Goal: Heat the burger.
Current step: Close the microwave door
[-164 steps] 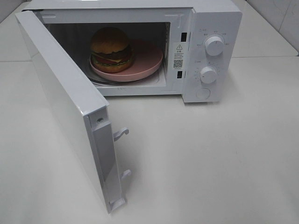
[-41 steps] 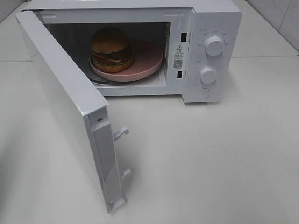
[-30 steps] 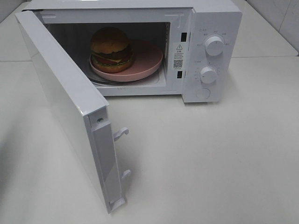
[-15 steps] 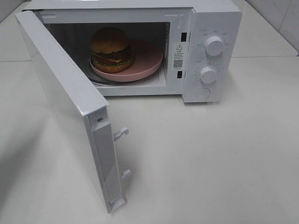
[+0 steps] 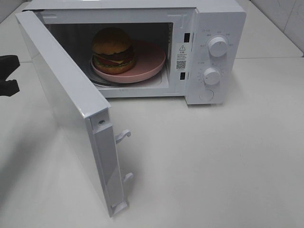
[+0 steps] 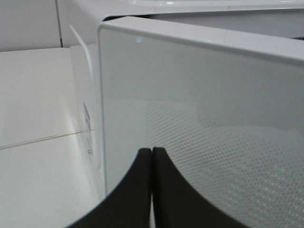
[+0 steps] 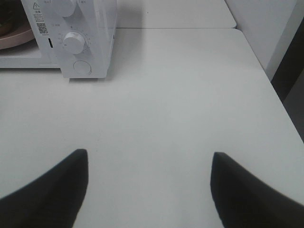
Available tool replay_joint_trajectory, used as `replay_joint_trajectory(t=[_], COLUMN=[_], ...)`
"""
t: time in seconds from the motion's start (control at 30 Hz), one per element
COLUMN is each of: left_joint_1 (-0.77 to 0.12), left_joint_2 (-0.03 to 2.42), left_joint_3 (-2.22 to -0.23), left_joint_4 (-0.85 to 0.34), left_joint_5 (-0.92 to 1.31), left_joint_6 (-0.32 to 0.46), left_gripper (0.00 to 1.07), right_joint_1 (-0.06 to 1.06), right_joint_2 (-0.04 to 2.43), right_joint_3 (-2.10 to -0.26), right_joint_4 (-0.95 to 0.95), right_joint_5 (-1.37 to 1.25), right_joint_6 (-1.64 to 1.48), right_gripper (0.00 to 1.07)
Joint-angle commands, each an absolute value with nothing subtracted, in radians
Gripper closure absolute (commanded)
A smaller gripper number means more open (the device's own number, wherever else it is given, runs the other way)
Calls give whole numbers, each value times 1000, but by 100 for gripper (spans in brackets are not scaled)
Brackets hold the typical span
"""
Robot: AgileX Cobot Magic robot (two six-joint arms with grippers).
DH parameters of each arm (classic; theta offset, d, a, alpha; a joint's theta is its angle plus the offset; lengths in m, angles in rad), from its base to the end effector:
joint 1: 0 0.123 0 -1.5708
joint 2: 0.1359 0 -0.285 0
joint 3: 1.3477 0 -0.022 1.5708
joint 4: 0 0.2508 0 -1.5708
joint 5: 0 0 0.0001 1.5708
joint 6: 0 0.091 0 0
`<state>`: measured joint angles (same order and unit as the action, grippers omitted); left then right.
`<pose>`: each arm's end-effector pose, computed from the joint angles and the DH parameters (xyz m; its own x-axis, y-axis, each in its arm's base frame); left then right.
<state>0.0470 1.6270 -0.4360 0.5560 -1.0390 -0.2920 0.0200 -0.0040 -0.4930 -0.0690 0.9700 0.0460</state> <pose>0.2689 -0.0288 0.1774 -0.1328 0.0056 -0.9911 0.4100 0.9107 -0.0498 -0.0012 -0.0052 0.2830 -0.3750 -0.0006 -0.9270 0.0353 0.9993 -0.0149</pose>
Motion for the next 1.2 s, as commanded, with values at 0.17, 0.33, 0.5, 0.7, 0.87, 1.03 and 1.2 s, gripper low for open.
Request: replay_joint_trajectory(t=[0.17,0.33,0.5,0.7,0.87,1.03,1.2], left_joint_1=[33,-59,-114,-174,-225,-269,-311], left_joint_2=[1692,1731,1760,1784,1798,1799,1823], left_joint_3=[-529,-575,-587,-589,-602,-660,-726], left_joint_4=[673,609,519,479,417,410,404], left_joint_5=[-1062,-1045,-1043,-1042,-1035,-974,-923], left_joint_6=[-416,-409,-384,-354,-353,-353,-354], left_gripper=[107,107,107,107,107,107,107], right_joint_1=[13,13,13,13,13,13,13], right_joint_2=[-34,-34,-34,-34,-34,-34,-34], right_joint_3=[-490,-490,-490,-490,-490,-490,-490], right_joint_4=[-65,-65,-65,-65,-65,-65,-65], right_joint_5=[960,960,960,960,960,960,960], right_joint_6=[49,49,49,49,49,49,49], right_gripper=[43,43,43,43,43,43,43])
